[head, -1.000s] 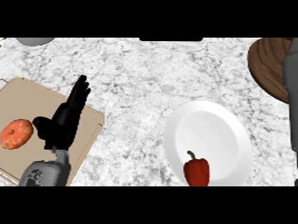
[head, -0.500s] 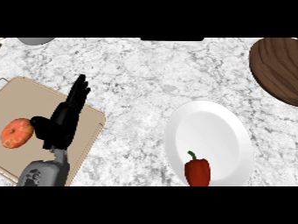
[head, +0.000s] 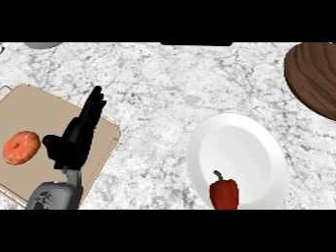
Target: Pick the croissant from the plate and place it in the bowl
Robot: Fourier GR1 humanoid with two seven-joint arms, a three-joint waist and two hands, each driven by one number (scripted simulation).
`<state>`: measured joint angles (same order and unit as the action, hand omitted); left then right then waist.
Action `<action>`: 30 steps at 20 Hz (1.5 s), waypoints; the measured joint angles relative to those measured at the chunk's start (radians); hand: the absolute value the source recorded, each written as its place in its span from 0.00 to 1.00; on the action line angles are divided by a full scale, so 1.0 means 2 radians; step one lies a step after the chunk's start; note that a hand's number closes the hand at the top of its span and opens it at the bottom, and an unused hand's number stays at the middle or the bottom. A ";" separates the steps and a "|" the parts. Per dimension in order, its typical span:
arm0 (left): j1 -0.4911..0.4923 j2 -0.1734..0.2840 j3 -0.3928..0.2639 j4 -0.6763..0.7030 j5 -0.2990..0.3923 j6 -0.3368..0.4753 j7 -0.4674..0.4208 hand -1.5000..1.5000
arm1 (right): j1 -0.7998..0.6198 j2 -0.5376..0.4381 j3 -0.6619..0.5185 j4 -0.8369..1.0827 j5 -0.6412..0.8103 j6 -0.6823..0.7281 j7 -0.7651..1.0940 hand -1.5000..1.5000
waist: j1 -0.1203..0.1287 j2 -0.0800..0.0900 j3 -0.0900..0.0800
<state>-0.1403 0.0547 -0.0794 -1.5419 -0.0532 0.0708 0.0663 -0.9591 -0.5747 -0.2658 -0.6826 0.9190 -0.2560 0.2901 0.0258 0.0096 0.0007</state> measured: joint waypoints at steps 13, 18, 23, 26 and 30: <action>-0.004 0.002 0.006 -0.001 0.004 -0.006 0.004 0.50 | 0.018 -0.042 -0.084 0.171 -0.079 0.029 -0.148 0.00 | 0.005 0.003 0.001; -0.015 0.004 0.011 0.001 0.007 -0.009 0.012 0.50 | 0.023 -0.041 -0.119 0.187 -0.122 0.039 -0.222 0.00 | 0.004 0.003 0.001; -0.010 0.003 0.010 -0.005 0.004 -0.006 0.015 0.50 | 0.020 -0.041 -0.156 0.178 -0.162 0.012 -0.278 0.00 | 0.003 0.001 0.001; -0.004 -0.001 0.008 -0.003 0.001 -0.003 0.010 0.50 | 0.018 -0.053 -0.176 0.175 -0.186 0.013 -0.291 0.00 | 0.000 0.000 0.001; 0.004 -0.002 0.009 0.006 0.000 -0.005 -0.005 0.50 | 0.018 -0.064 -0.196 0.171 -0.219 0.033 -0.287 0.00 | -0.004 -0.002 0.000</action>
<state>-0.1329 0.0498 -0.0606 -1.5300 -0.0527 0.0614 0.0568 -0.9240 -0.7032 -0.6580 -0.3415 0.4800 -0.1907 -0.2841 0.0173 0.0063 0.0010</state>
